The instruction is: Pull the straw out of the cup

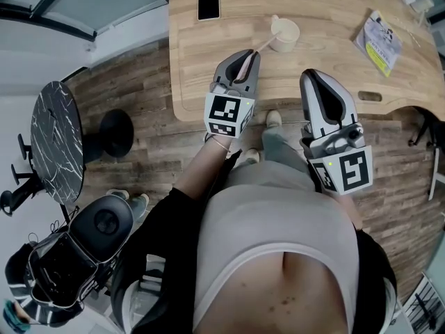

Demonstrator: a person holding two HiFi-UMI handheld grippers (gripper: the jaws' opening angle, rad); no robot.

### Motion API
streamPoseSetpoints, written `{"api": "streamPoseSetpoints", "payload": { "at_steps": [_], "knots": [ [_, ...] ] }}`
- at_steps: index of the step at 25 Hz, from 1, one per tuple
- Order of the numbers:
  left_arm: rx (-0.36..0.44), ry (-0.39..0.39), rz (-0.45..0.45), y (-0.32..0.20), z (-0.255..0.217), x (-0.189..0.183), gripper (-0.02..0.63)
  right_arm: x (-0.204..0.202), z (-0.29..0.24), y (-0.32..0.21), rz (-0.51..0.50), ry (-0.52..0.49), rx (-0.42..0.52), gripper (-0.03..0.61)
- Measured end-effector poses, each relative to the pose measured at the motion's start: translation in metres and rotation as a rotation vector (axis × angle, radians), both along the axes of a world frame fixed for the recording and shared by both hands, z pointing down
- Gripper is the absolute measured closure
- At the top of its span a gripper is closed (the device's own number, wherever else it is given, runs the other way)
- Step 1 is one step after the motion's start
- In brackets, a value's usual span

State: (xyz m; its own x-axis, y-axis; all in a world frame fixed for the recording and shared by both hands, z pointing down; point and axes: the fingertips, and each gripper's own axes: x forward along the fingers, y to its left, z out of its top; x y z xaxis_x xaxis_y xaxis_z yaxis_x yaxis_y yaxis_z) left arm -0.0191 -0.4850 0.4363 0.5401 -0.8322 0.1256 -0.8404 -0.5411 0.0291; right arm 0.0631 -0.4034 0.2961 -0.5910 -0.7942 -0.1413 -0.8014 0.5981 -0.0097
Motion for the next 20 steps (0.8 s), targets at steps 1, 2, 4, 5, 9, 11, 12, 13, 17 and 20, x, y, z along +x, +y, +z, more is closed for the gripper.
{"api": "streamPoseSetpoints", "payload": {
  "at_steps": [1, 2, 4, 5, 9, 11, 12, 13, 17, 20],
  "knots": [
    [0.001, 0.0, 0.0, 0.001, 0.0, 0.0, 0.577, -0.001, 0.0, 0.001, -0.001, -0.001, 0.0, 0.548],
    [0.001, 0.001, -0.001, 0.002, 0.0, -0.001, 0.577, -0.001, 0.0, 0.002, -0.001, -0.001, 0.0, 0.548],
    [0.003, 0.0, 0.0, 0.004, -0.001, -0.002, 0.577, -0.002, -0.001, 0.003, -0.003, -0.003, 0.001, 0.548],
    [0.004, -0.001, 0.0, 0.005, -0.001, -0.002, 0.577, -0.004, -0.002, 0.004, -0.007, -0.005, 0.001, 0.547],
    [0.009, 0.001, -0.004, 0.007, -0.003, -0.005, 0.577, -0.007, -0.003, 0.007, -0.012, -0.007, 0.002, 0.548],
    [0.011, 0.0, -0.005, 0.009, -0.004, -0.005, 0.577, -0.004, -0.001, 0.01, -0.001, -0.004, 0.008, 0.548],
    [0.012, 0.0, -0.005, 0.01, -0.004, -0.005, 0.577, -0.003, 0.0, 0.011, 0.003, -0.003, 0.011, 0.548],
    [0.013, 0.0, -0.006, 0.01, -0.005, -0.006, 0.577, -0.003, 0.0, 0.011, 0.005, -0.002, 0.013, 0.548],
    [0.018, 0.003, -0.01, 0.012, -0.008, -0.009, 0.577, -0.008, -0.004, 0.012, -0.009, -0.008, 0.009, 0.547],
    [0.022, 0.003, -0.011, 0.015, -0.01, -0.01, 0.577, -0.01, -0.005, 0.014, -0.012, -0.01, 0.011, 0.548]
  ]
}}
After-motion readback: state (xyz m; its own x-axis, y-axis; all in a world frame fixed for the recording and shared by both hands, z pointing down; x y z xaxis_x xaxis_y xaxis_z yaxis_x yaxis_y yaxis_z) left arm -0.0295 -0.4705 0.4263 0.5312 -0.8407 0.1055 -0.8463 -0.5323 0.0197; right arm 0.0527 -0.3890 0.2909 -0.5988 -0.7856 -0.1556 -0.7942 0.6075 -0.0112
